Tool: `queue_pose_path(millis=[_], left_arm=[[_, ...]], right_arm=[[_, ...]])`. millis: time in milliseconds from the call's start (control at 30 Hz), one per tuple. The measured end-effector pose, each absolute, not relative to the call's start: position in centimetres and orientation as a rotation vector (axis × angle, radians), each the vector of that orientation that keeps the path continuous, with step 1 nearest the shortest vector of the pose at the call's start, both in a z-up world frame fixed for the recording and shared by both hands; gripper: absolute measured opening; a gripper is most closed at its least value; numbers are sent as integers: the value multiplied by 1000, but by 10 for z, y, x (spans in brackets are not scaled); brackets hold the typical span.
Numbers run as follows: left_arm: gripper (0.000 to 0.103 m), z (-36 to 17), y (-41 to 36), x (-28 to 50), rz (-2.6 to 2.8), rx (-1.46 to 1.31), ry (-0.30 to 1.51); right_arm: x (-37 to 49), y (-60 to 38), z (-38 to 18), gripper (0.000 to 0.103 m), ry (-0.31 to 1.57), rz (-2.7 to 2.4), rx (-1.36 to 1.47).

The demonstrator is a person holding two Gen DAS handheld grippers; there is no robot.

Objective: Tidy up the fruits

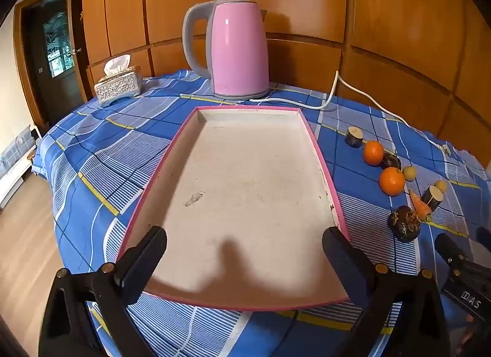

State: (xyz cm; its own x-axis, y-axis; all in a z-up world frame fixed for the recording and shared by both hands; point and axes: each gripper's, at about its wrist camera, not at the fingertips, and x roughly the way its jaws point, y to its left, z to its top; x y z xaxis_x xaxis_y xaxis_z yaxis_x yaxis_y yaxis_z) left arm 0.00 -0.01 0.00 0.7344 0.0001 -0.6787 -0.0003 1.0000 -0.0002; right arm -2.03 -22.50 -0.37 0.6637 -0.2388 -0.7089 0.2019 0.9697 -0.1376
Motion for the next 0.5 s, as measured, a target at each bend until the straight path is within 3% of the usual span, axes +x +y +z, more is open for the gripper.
queue_pose_path(millis=[500], left_arm=[[102,-2,0,4,-4,-6,746]], right_arm=[[-20,-223,-2,103,793,-244,-55]])
